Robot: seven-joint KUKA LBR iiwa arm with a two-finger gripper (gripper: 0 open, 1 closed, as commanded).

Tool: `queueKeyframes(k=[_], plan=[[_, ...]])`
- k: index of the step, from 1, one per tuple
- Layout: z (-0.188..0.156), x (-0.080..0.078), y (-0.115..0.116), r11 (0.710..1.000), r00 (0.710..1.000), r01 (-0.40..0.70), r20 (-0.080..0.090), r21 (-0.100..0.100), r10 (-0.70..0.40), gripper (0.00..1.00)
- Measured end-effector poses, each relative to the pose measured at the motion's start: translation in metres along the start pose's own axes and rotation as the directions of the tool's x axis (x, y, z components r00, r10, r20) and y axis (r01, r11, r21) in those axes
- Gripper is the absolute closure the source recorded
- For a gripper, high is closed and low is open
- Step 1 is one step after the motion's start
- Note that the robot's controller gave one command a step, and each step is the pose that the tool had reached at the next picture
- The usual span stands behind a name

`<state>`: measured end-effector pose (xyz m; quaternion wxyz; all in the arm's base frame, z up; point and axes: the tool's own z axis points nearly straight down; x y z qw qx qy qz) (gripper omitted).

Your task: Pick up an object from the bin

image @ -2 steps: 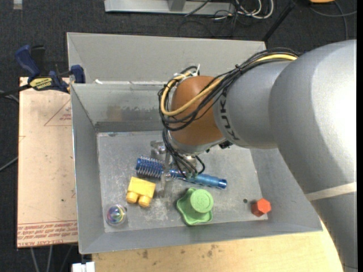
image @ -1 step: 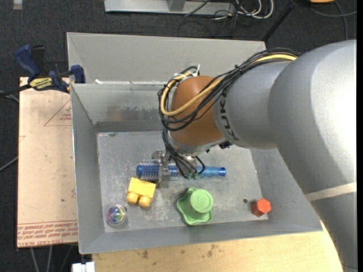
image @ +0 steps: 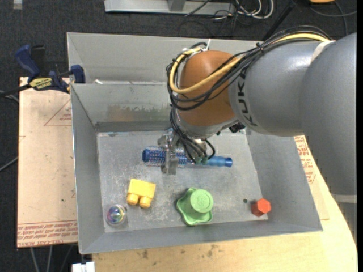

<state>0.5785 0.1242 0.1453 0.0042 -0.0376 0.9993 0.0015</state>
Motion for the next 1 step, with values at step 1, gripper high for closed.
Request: queueKeyframes(k=[1], plan=[[-0.0004, -0.0001, 0.0003, 1.0, 1.0, -0.001, -0.007, 0.001, 0.001, 1.0]])
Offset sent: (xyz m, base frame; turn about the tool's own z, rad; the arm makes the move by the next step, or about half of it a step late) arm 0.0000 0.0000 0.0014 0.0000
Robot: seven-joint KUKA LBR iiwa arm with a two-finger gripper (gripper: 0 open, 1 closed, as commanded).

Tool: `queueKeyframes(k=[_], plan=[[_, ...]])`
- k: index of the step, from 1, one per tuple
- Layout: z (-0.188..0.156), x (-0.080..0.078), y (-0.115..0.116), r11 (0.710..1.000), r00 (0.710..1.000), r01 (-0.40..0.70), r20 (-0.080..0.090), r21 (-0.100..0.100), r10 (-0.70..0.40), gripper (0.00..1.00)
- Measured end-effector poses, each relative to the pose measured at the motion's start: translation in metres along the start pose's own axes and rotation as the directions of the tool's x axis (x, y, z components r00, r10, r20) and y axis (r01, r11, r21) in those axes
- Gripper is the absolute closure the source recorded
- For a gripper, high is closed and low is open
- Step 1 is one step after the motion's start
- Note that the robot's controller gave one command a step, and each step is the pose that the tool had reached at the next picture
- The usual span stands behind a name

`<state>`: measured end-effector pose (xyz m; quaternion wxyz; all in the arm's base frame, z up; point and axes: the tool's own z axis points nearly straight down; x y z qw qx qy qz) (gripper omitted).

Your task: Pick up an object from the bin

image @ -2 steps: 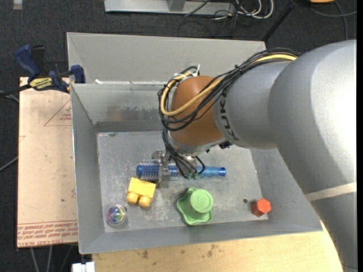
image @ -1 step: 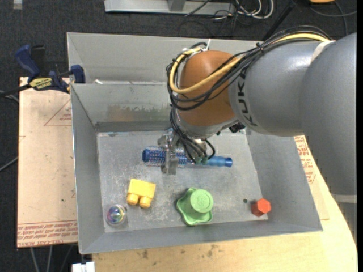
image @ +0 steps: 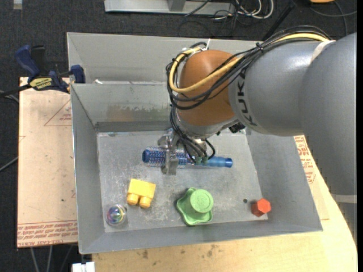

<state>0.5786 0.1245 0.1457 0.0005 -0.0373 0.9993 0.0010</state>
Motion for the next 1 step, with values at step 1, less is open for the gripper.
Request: queueKeyframes(k=[1], plan=[[-0.0546, -0.0015, 0.0004, 1.0, 1.0, 0.0, 0.006, 0.0, 0.0, 1.0]])
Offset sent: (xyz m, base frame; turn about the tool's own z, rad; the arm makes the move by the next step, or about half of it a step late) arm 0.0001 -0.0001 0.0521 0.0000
